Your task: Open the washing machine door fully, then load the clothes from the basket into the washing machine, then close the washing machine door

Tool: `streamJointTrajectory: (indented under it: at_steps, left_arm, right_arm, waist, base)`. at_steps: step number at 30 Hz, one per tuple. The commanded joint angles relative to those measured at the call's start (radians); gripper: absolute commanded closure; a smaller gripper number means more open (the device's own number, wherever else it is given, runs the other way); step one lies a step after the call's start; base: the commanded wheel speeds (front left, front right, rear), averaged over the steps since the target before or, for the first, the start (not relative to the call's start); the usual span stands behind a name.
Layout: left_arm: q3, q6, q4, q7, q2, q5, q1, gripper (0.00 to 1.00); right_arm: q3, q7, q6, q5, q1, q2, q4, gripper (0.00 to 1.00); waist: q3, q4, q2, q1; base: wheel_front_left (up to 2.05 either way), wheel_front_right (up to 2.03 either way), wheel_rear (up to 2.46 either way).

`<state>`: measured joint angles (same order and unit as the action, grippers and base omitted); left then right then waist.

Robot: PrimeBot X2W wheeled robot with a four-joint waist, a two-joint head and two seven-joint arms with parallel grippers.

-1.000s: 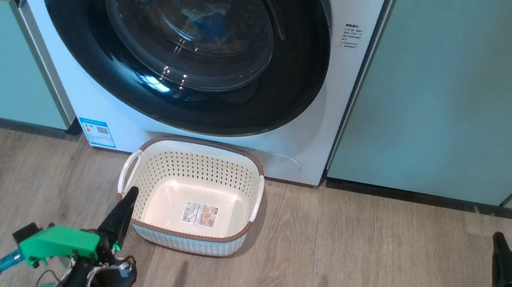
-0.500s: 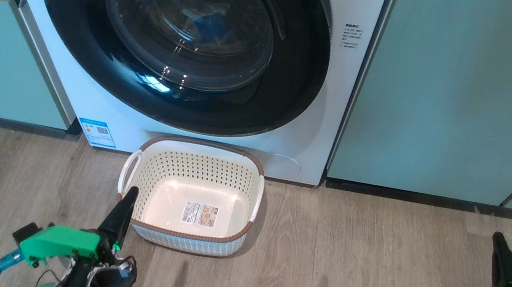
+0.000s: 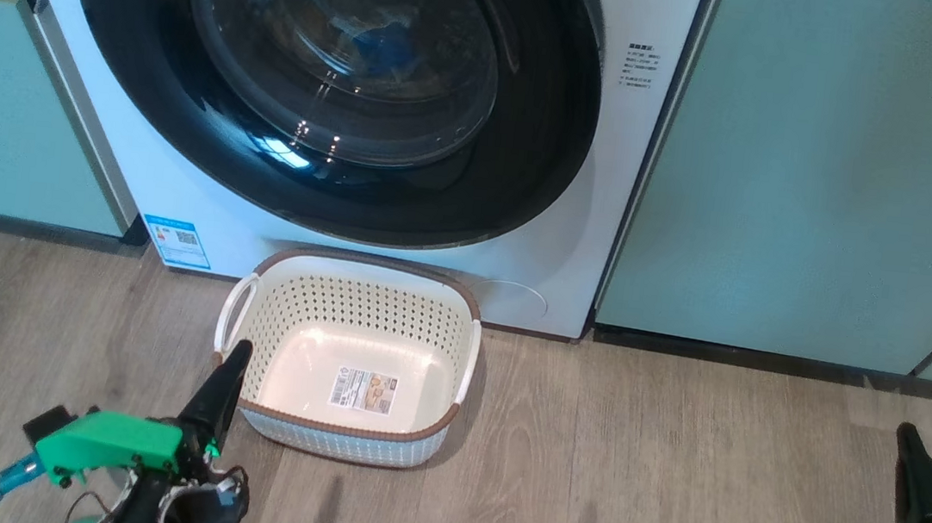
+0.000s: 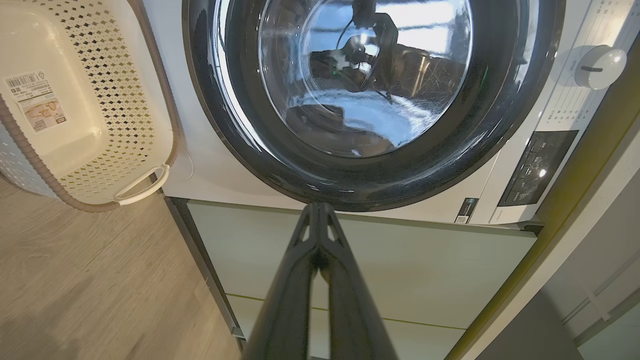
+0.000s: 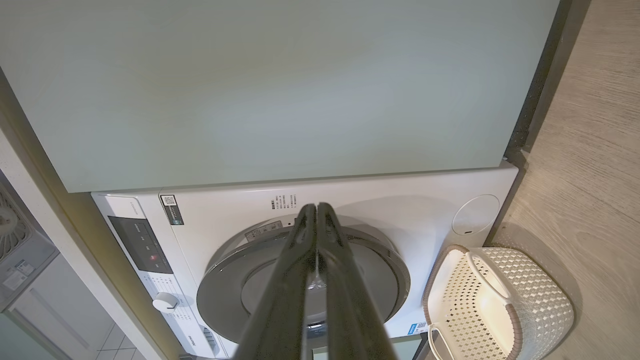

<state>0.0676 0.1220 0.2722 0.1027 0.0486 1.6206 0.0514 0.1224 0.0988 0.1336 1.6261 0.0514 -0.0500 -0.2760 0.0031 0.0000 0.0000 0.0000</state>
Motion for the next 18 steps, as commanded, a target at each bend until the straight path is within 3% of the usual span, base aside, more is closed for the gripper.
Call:
streamJointTrajectory:
  at_steps: [1,18]
  left_arm:
    - [0.041,0.009,-0.027,0.006,0.006,-0.007,0.056,1.0]
    - [0.042,0.009,-0.027,0.007,0.005,-0.009,0.056,1.0]
  right_arm:
    - [-0.017,0.008,-0.003,-0.011,0.056,-0.007,0.032,1.0]
    - [-0.015,0.009,-0.003,-0.012,0.056,-0.005,0.032,1.0]
  waist:
    - [0.0,0.0,0.0,0.0]
    - [0.0,0.0,0.0,0.0]
  base:
    - [0.0,0.0,0.0]
    - [0.0,0.0,0.0]
